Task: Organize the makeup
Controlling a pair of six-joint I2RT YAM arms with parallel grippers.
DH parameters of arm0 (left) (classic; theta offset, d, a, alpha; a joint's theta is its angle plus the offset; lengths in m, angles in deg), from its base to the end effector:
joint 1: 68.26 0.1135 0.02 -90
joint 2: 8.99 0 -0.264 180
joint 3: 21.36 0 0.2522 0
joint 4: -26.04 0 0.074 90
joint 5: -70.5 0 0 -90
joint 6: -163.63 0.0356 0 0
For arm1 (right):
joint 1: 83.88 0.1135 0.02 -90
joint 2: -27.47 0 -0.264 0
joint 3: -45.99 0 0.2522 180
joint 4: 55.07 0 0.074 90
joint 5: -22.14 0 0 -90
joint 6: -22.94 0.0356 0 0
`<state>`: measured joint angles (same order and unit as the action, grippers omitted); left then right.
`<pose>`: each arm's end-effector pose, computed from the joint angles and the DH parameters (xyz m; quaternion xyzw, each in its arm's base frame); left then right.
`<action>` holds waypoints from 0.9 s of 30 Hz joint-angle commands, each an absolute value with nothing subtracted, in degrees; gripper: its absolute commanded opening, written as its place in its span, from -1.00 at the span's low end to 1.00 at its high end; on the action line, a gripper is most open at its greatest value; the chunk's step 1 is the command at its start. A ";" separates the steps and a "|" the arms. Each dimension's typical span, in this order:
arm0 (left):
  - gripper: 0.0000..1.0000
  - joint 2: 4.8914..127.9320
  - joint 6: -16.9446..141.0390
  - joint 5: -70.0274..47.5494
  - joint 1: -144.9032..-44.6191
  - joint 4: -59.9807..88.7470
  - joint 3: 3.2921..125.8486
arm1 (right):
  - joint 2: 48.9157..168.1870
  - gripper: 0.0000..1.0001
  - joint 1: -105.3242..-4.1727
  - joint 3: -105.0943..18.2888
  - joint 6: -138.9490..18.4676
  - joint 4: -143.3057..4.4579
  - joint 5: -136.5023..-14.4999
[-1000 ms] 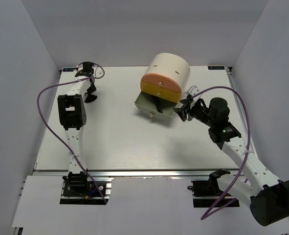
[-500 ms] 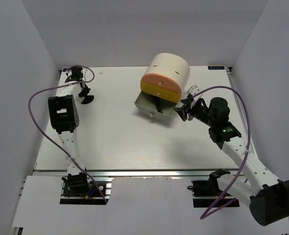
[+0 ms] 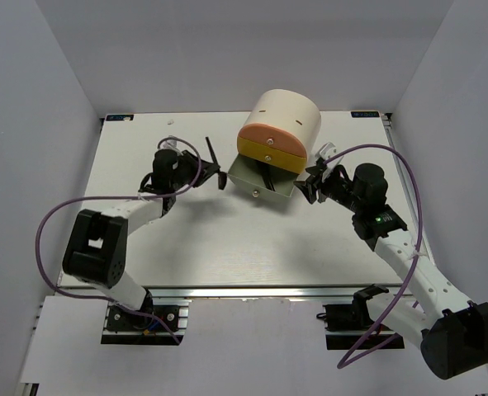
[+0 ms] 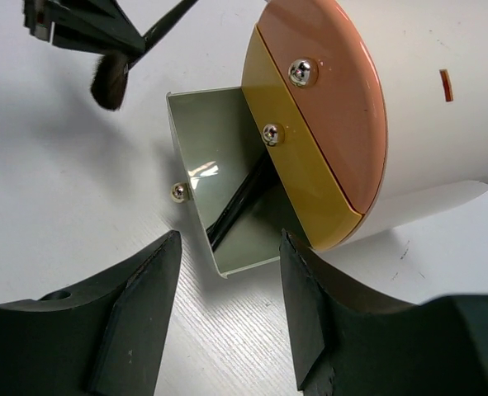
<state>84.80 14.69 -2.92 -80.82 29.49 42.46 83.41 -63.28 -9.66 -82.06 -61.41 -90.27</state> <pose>0.3420 -0.0866 0.2027 -0.2617 0.8034 -0.4037 0.3508 0.2110 0.0938 0.3186 -0.3470 0.6580 0.1768 0.6445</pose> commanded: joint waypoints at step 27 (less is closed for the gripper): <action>-0.07 95.85 -32.46 -36.91 -109.57 47.53 50.58 | 77.04 0.10 -64.45 -10.40 -78.92 -58.37 -82.10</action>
